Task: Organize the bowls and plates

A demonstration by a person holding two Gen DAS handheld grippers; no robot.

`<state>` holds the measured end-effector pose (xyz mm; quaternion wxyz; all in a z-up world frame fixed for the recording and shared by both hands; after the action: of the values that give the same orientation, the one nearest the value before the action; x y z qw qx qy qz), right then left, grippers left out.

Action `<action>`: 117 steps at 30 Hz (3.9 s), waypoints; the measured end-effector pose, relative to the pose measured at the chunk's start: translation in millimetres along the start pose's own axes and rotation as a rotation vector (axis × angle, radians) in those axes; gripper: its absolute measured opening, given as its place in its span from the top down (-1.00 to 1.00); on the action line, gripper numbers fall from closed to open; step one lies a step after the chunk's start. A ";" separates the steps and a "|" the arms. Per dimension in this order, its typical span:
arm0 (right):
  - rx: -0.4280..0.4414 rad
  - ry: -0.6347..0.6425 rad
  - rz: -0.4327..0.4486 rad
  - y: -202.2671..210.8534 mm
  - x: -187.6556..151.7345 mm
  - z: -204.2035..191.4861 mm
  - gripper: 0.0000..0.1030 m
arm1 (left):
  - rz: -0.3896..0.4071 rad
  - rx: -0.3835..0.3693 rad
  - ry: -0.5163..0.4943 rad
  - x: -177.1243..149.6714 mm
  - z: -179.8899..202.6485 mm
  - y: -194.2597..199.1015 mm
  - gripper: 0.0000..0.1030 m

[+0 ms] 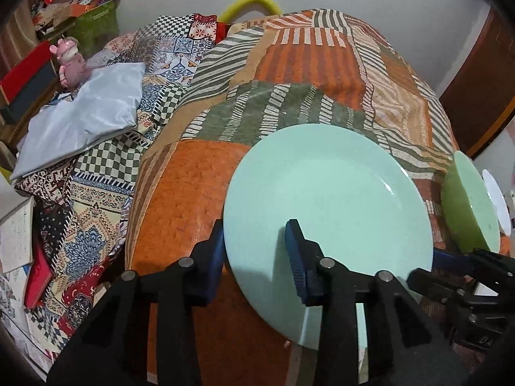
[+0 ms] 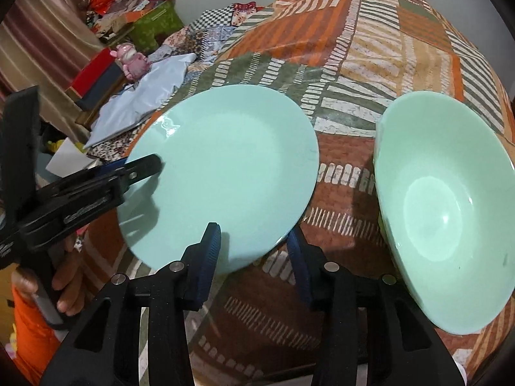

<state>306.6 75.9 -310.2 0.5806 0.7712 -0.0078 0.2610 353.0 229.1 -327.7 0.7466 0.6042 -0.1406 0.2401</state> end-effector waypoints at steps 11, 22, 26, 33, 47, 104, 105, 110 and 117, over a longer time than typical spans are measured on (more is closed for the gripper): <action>0.069 0.038 -0.002 13.9 -14.7 -18.6 0.32 | -0.002 -0.046 -0.055 -40.3 15.8 41.0 0.39; 0.135 0.109 -0.048 20.6 -43.5 -46.2 0.38 | 0.010 -0.065 0.050 -93.4 0.4 86.4 0.40; 0.133 0.140 -0.075 16.9 -50.1 -51.3 0.37 | -0.007 -0.067 0.070 -114.0 -4.4 96.5 0.40; 0.097 0.102 -0.050 17.7 -37.5 -36.0 0.37 | -0.002 -0.040 0.111 -116.6 -24.5 103.3 0.40; 0.107 0.138 -0.074 -6.4 -23.5 -40.4 0.33 | -0.029 -0.053 0.111 -87.9 -35.0 63.5 0.40; 0.066 0.000 0.172 140.5 -88.1 51.5 0.45 | 0.117 -0.160 -0.083 -113.8 131.1 168.2 0.31; 0.063 -0.004 0.172 141.5 -90.5 54.0 0.45 | 0.114 -0.163 -0.086 -115.3 135.1 166.9 0.31; 0.051 -0.029 0.162 142.2 -103.3 68.3 0.45 | 0.093 -0.176 -0.094 -122.8 150.6 157.8 0.31; 0.038 -0.048 0.142 138.1 -120.2 79.8 0.45 | 0.049 -0.181 -0.096 -137.1 163.2 139.9 0.31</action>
<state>190.7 -75.8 -251.7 0.5454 0.7857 -0.0716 0.2830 176.3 66.6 -242.0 0.7845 0.5415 -0.2120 0.2152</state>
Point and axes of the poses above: each gripper's, at about its wrist camera, not at the fingertips, and y roughly against the way its jaws point, z to its right, x to its top, the point moved 10 cm from there along -y, roughly the way its jaws point, and after that the axes turned 4 degrees about -x, right-handed, at the moved point
